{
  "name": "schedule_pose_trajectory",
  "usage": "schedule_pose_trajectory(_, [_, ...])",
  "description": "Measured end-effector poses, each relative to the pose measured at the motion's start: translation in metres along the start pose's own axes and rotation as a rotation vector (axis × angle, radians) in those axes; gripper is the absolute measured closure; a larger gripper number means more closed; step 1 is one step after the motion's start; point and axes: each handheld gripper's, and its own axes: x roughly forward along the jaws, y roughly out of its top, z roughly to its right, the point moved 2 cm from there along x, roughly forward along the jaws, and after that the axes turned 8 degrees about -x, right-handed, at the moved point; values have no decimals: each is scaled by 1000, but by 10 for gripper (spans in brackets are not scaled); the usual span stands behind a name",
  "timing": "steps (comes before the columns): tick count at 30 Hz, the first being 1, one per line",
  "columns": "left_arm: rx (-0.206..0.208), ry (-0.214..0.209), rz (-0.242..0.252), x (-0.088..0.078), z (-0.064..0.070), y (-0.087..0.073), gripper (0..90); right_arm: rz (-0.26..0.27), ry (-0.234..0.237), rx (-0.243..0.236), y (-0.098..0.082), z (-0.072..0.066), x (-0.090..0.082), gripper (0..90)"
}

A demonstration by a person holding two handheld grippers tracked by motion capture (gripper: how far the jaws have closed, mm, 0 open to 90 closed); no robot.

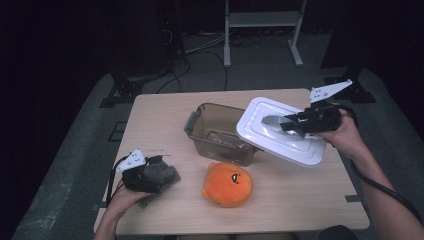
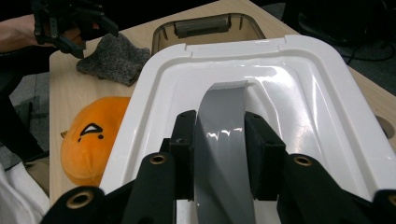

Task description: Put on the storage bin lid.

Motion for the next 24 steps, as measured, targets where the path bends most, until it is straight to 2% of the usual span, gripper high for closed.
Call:
schedule_pose_trajectory(13, [-5, 4, 3, -2, 0, -1, 66, 27, -46, 50, -31, -6, -31, 665])
schedule_pose_trajectory(24, [-15, 23, 7, -4, -2, -2, 35, 44, -65, 88, -58, -11, -47, 665])
